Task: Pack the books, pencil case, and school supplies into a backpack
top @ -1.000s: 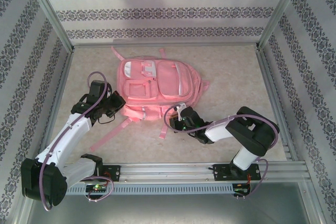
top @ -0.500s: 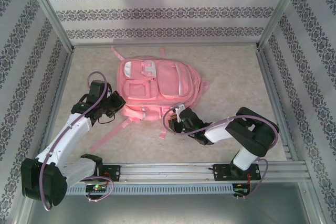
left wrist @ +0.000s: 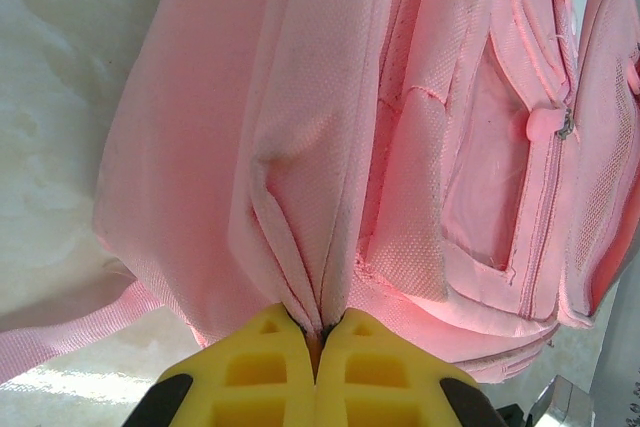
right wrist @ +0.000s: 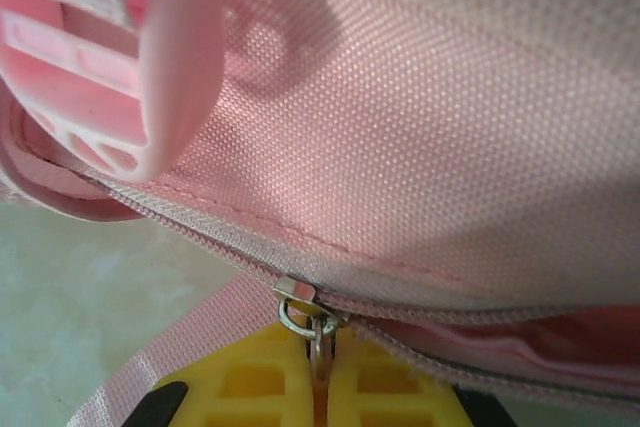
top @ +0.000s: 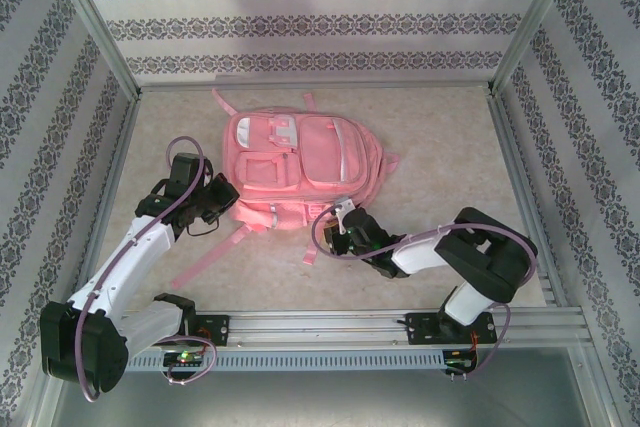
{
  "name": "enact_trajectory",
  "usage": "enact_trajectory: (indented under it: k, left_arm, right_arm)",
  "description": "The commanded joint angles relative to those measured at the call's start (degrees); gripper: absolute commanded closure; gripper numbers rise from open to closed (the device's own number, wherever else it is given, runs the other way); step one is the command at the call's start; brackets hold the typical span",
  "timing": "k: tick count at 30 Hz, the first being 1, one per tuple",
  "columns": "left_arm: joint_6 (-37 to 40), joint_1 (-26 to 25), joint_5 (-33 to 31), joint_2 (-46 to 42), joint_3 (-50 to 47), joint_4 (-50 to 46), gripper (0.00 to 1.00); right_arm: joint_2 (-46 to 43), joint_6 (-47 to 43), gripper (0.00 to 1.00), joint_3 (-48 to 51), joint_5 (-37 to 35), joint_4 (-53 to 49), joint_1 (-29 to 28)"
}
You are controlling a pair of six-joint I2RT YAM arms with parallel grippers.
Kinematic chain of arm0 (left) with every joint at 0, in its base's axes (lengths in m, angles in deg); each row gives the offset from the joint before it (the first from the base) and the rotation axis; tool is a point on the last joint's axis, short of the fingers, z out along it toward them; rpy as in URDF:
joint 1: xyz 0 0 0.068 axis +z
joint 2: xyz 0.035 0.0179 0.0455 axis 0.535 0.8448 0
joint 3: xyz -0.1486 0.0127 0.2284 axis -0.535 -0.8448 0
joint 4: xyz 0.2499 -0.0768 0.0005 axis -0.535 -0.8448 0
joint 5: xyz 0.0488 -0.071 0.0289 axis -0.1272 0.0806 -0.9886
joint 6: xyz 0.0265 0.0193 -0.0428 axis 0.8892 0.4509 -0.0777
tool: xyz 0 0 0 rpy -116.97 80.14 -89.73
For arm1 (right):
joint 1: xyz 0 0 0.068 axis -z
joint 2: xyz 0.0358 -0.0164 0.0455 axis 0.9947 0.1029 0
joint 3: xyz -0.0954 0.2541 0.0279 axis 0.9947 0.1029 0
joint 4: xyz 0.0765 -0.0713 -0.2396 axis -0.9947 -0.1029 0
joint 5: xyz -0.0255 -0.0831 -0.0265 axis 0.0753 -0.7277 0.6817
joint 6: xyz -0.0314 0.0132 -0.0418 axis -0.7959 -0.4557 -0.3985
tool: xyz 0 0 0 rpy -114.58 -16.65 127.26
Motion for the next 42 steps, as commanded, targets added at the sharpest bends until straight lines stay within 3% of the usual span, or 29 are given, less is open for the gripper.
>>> enact_trajectory:
  k: [1, 21, 26, 30, 32, 34, 36, 37, 40, 42]
  left_arm:
    - [2.46, 1.44, -0.42, -1.03, 2.29, 0.81, 1.00]
    - [5.32, 4.28, -2.13, -0.14, 2.95, -1.50, 1.00]
    - [7.54, 4.38, -2.42, 3.23, 5.49, -1.27, 1.00]
    - [9.90, 4.30, 1.04, 11.81, 10.76, -1.23, 1.00]
    - [9.83, 4.39, 2.08, 15.92, 14.03, -1.99, 0.93]
    - [9.77, 4.37, 1.56, 18.10, 16.90, -2.03, 0.80]
    - [9.94, 4.46, -0.41, 17.92, 18.98, -2.71, 0.52]
    - [9.89, 4.46, -1.67, 17.36, 19.51, -3.47, 0.47]
    - [8.37, 4.55, -4.60, 13.73, 18.72, -7.08, 0.42]
    - [6.04, 4.55, -3.02, 9.80, 15.56, -7.87, 0.42]
  right_arm:
    - [-2.52, -1.14, 1.00, 0.41, -3.68, -5.54, -0.30]
    - [-13.71, 4.90, 1.00, 1.10, -13.01, -26.29, 6.66]
    - [-15.86, 2.14, 1.00, -3.09, -6.22, -33.68, 6.50]
    - [-18.63, -0.17, 1.00, -5.29, 0.17, -36.00, 1.14]
    - [-19.90, 0.08, 1.00, -6.08, 0.55, -36.09, -2.49]
    - [-19.92, 2.04, 1.00, -7.22, 1.25, -35.58, -4.93]
    - [-18.55, 4.68, 1.00, -9.04, 2.24, -34.89, -6.94]
    - [-17.60, 5.70, 1.00, -9.82, 2.81, -34.11, -7.71]
    - [-12.97, 8.15, 1.00, -13.93, 3.56, -32.85, -10.28]
    - [-9.48, 9.95, 1.00, -17.04, 2.49, -33.16, -11.48]
